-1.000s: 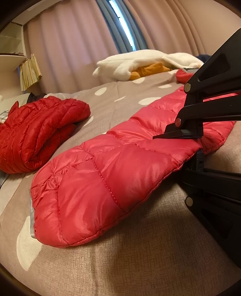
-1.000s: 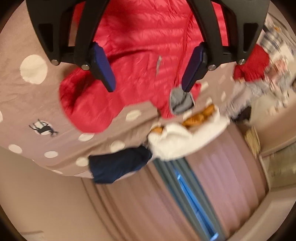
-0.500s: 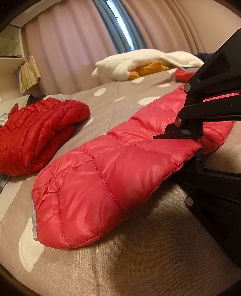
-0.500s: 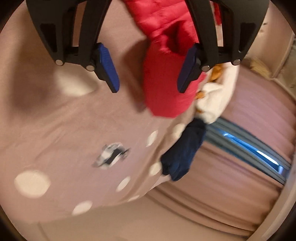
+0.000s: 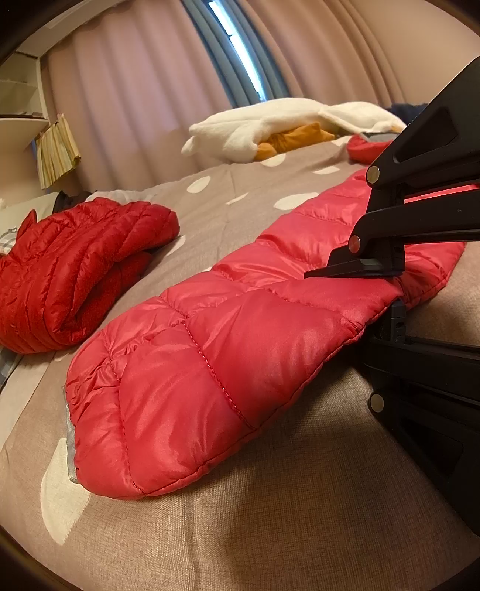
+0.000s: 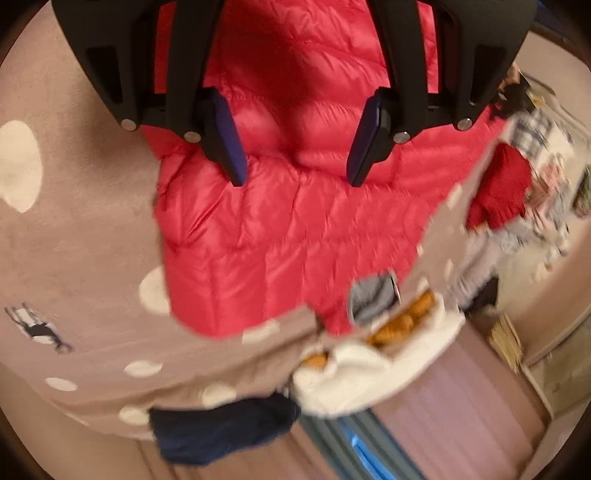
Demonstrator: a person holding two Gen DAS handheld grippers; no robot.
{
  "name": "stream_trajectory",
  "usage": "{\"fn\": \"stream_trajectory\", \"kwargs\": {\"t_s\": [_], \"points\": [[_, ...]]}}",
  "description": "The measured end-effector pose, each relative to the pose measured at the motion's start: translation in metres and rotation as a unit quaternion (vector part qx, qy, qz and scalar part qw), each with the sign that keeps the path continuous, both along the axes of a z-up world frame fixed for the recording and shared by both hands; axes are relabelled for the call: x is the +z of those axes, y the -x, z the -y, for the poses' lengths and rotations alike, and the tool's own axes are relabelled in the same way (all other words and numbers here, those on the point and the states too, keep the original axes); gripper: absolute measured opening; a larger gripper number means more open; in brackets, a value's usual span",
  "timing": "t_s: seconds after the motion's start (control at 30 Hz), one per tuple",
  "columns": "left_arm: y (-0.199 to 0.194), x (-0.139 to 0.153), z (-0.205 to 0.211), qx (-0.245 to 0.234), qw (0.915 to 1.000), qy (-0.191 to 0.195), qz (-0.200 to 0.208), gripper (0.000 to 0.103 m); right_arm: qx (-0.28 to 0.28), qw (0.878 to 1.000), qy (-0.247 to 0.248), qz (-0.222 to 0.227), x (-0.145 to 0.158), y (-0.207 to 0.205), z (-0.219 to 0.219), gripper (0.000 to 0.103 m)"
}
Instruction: Fold large clothes
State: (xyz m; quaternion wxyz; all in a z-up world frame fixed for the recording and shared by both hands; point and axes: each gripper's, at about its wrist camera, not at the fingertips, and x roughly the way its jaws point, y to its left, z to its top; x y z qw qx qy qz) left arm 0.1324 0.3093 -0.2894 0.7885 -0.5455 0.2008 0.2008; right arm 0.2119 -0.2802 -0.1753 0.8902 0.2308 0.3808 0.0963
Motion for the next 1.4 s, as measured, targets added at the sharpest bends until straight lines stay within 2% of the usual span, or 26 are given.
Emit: {"fn": "stream_trajectory", "kwargs": {"t_s": [0.1,0.17,0.2,0.23,0.27,0.33,0.43,0.5,0.6,0.77,0.93,1.0,1.23,1.33,1.4], "points": [[0.0,0.0,0.0,0.0,1.0,0.0,0.0,0.013,-0.071,0.997,0.003,0.038,0.008,0.012,0.023,0.063],[0.0,0.0,0.0,-0.001,1.0,-0.001,0.001,0.013,-0.131,0.991,-0.006,0.038,0.005,0.017,0.041,0.063],[0.0,0.0,0.0,0.0,1.0,-0.001,0.001,0.013,-0.147,0.989,-0.013,0.033,0.001,0.016,0.046,0.062],[0.0,0.0,0.0,0.0,1.0,-0.001,0.001,0.013,-0.155,0.988,-0.015,0.022,-0.005,0.012,0.05,0.054],[0.0,0.0,0.0,0.0,1.0,-0.001,0.0,0.013,-0.152,0.988,0.0,0.005,-0.014,0.006,0.049,0.046],[0.0,0.001,0.001,0.0,1.0,-0.003,0.0,0.013,-0.125,0.989,0.074,-0.019,-0.022,-0.011,0.028,0.04],[0.0,0.001,0.001,0.0,1.0,-0.003,-0.001,0.013,-0.074,0.988,0.134,-0.011,-0.024,-0.021,-0.006,0.04],[0.0,0.0,0.001,-0.001,1.0,-0.004,-0.001,0.013,-0.039,0.982,0.184,-0.018,-0.03,-0.027,-0.036,0.042],[-0.001,-0.001,0.001,-0.001,1.0,-0.006,0.0,0.013,-0.011,0.964,0.263,-0.029,-0.041,-0.032,-0.061,0.042],[-0.001,-0.001,0.001,-0.001,1.0,-0.006,-0.001,0.013,0.017,0.961,0.272,-0.037,-0.047,-0.032,-0.062,0.042],[-0.001,0.0,0.001,-0.001,1.0,-0.006,0.0,0.013,0.048,0.943,0.327,-0.042,-0.05,-0.024,-0.07,0.042],[-0.001,-0.001,0.0,-0.001,1.0,-0.006,0.0,0.013,0.051,0.94,0.334,-0.046,-0.049,-0.019,-0.068,0.042],[-0.002,0.0,0.002,-0.001,0.9999,-0.011,-0.006,0.013,0.056,0.945,0.316,-0.054,-0.046,-0.016,-0.063,0.042],[-0.006,0.009,0.006,-0.004,0.9984,-0.039,-0.041,0.013,0.031,0.953,0.298,-0.047,-0.041,-0.012,-0.058,0.042],[-0.011,0.021,0.013,-0.007,0.9937,-0.078,-0.081,0.013,0.019,0.962,0.27,-0.043,-0.031,-0.008,-0.049,0.042]]}}
